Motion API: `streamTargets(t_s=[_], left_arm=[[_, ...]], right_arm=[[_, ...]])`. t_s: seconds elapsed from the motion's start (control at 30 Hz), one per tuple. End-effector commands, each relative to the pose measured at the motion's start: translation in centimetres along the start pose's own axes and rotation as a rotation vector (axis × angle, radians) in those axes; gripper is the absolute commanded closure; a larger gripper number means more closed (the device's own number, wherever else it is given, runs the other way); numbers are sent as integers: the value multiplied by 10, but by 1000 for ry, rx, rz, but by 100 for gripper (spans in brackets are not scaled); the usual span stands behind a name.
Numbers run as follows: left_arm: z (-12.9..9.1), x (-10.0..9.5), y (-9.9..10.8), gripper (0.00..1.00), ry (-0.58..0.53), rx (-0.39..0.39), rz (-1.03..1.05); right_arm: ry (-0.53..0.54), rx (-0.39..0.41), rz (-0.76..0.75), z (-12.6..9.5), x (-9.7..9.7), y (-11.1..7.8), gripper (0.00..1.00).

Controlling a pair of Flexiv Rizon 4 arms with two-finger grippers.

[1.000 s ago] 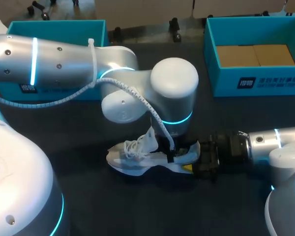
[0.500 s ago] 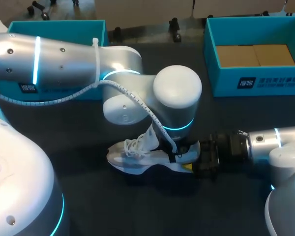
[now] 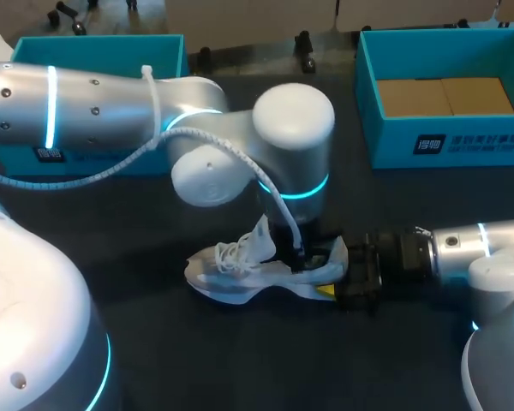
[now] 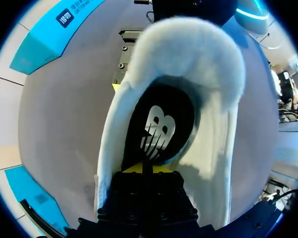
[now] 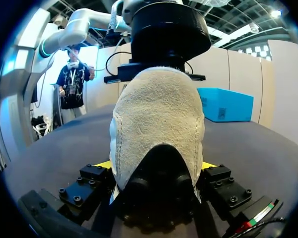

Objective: Take the shoe out of the shoebox, open the shoe tongue, remove and reinsert the insole, then place the shoe into the shoebox

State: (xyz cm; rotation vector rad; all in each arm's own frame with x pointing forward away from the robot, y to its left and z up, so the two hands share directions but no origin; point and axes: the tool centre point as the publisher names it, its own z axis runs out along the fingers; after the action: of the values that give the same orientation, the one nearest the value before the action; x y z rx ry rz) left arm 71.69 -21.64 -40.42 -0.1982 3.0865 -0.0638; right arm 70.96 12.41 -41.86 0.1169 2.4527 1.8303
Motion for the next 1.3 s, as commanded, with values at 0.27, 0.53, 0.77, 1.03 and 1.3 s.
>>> streamTargets(t_s=[0.27, 0.53, 0.77, 1.03, 1.3], left_arm=[[-28, -7, 9, 100, 183, 25, 44], [-42, 5, 13, 100, 201, 35, 89], [-48, 11, 16, 100, 217, 53, 110], [-62, 8, 23, 100, 228, 118, 88], [-71, 5, 26, 100, 244, 150, 74]], right_arm=[[1, 7, 1, 1, 4, 2, 100], [1, 7, 1, 1, 4, 2, 100], [1, 7, 1, 1, 4, 2, 100], [1, 7, 1, 1, 4, 2, 100], [1, 7, 1, 1, 4, 2, 100]])
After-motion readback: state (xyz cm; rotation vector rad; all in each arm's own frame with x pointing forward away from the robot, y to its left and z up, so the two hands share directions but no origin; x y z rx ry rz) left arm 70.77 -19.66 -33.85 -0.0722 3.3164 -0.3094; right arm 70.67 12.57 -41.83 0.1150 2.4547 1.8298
